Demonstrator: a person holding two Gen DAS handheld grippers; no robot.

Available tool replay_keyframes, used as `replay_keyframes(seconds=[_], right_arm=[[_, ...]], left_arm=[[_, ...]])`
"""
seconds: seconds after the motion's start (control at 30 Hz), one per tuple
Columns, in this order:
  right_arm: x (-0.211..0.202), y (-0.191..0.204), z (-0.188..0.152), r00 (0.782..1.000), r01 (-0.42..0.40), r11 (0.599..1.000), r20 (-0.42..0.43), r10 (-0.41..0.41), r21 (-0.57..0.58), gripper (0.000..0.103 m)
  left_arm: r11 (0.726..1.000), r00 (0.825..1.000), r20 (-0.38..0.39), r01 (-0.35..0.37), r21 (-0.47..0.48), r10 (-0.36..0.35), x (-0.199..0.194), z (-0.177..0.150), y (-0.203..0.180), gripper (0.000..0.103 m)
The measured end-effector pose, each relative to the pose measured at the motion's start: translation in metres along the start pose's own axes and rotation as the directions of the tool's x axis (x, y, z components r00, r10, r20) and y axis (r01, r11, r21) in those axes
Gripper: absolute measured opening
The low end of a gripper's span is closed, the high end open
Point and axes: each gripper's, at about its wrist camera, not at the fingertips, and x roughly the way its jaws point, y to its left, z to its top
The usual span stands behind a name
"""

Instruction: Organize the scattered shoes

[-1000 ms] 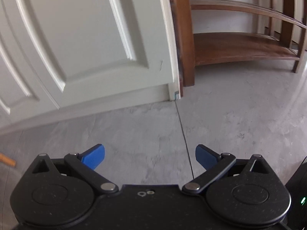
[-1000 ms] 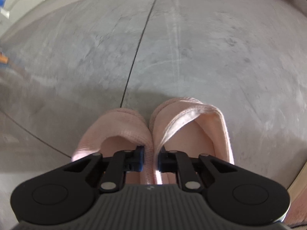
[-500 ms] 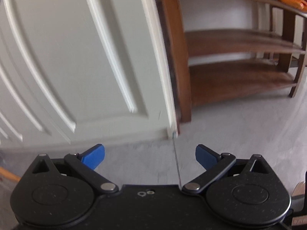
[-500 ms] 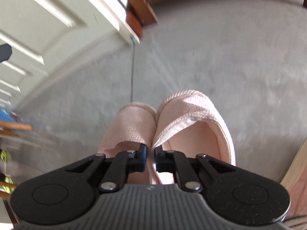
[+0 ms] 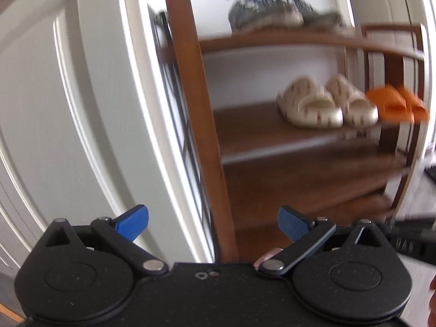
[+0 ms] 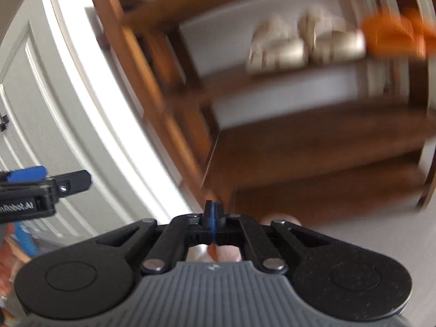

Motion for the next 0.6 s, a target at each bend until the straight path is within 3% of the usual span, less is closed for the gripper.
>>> replay_keyframes(seconds=[0.07, 0.1, 0.17, 0.2, 0.3, 0.4, 0.5, 0.6], right_arm=[[0.005, -0.01, -0.002, 0.996, 0.044, 0.999, -0.081, -0.042, 0.022, 0.007], [0.016, -0.02, -0.011, 0.98, 0.1, 0.994, -0.179, -0.092, 0.034, 0.016], [0.032, -0.038, -0.032, 0.946, 0.176, 0.982, -0.289, -0.15, 0.066, 0.053], [0.042, -0.049, -0.046, 0.926, 0.203, 0.975, -0.342, -0.161, 0.09, 0.078], [0.07, -0.075, -0.082, 0.894, 0.263, 0.956, -0.405, -0.191, 0.129, 0.08], [0.103, -0.09, -0.102, 0.914, 0.249, 0.952, -0.369, -0.17, 0.177, 0.08], [0.151, -0.09, -0.112, 0.922, 0.23, 0.968, -0.342, -0.183, 0.103, 0.08], [0.217, -0.094, -0.117, 0.897, 0.264, 0.964, -0.374, -0.236, 0.025, 0.081]], left_arm=[[1.0, 1.0, 0.008, -0.004, -0.026, 0.004, -0.003, 0.014, -0.004, 0.102], [1.0, 1.0, 0.006, -0.002, -0.029, 0.002, -0.002, 0.015, -0.006, 0.102], [1.0, 1.0, -0.002, 0.0, -0.017, 0.0, 0.001, 0.007, -0.012, 0.102], [1.0, 1.0, -0.006, 0.003, -0.009, -0.003, 0.002, 0.002, -0.014, 0.102], [1.0, 0.999, -0.054, -0.003, -0.019, 0.002, 0.012, -0.026, -0.017, 0.102], [0.998, 0.992, -0.122, -0.018, -0.059, 0.01, 0.025, -0.061, -0.016, 0.102], [0.997, 0.986, -0.165, -0.021, -0.073, 0.008, 0.038, -0.091, -0.017, 0.102], [0.997, 0.987, -0.161, -0.021, -0.072, 0.009, 0.054, -0.114, -0.017, 0.102]])
